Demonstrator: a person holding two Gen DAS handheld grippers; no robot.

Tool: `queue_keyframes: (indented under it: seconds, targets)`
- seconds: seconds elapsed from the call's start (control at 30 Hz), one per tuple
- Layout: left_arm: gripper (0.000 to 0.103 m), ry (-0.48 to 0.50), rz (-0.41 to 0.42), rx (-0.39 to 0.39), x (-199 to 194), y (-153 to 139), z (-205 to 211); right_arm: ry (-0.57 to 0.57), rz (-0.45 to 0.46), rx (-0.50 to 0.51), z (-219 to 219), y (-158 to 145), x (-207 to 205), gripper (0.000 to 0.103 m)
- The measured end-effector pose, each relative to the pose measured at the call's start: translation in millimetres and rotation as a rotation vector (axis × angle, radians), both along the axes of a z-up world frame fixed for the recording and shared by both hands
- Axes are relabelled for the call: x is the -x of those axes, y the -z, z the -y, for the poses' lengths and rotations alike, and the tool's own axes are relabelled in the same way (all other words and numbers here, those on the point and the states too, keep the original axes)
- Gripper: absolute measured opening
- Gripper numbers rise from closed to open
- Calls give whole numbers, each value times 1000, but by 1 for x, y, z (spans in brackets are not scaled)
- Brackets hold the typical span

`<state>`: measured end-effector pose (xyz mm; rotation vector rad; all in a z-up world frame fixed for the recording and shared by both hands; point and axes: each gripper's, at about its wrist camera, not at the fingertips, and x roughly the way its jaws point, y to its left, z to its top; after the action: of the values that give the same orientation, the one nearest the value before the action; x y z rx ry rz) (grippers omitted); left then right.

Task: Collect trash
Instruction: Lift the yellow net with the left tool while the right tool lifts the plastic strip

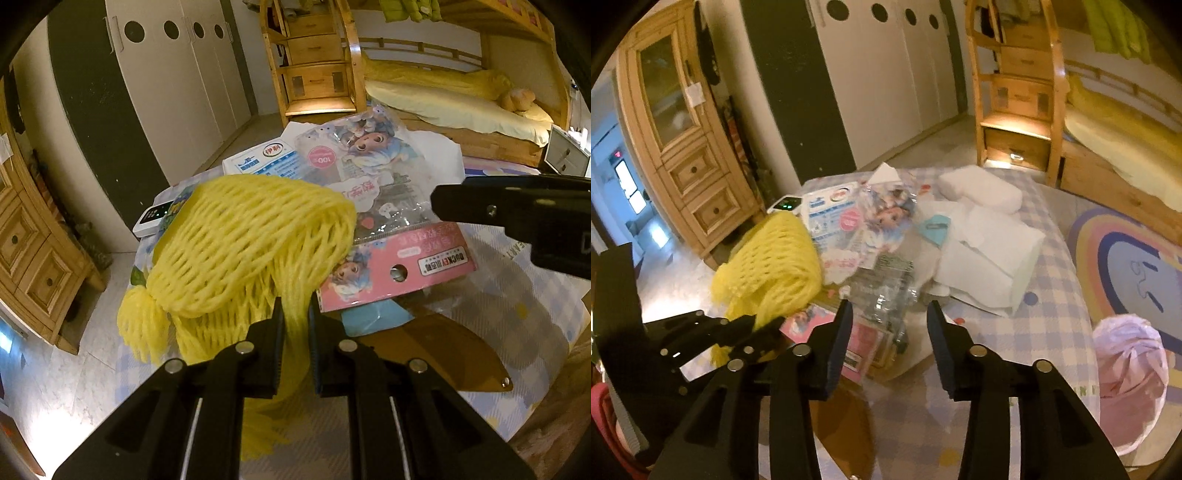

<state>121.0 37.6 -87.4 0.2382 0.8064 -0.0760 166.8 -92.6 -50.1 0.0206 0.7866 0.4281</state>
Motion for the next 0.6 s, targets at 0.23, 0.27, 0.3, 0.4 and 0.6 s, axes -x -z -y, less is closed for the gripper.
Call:
queue_keyframes:
  seconds: [0.23,0.27,0.3,0.4,0.6]
  targets:
    - [10,0,-9,15,-3,-1,-4,-2,-68,-10,-9,10,-15,32]
    - [10,0,-9,17,-4,-1,-4,-1,-79,-15,-10,11,-17,32]
    - [10,0,-8,18,-4,-2,-5,-2,-83,-21,-13,10,-17,28]
    - [10,-11,12,0,-2,-5,-5,0,-64,-24,-14,8,-15,11]
    - [10,-61,186,41,21,-36,-25,-8,85,-60,-12,-17,4,1]
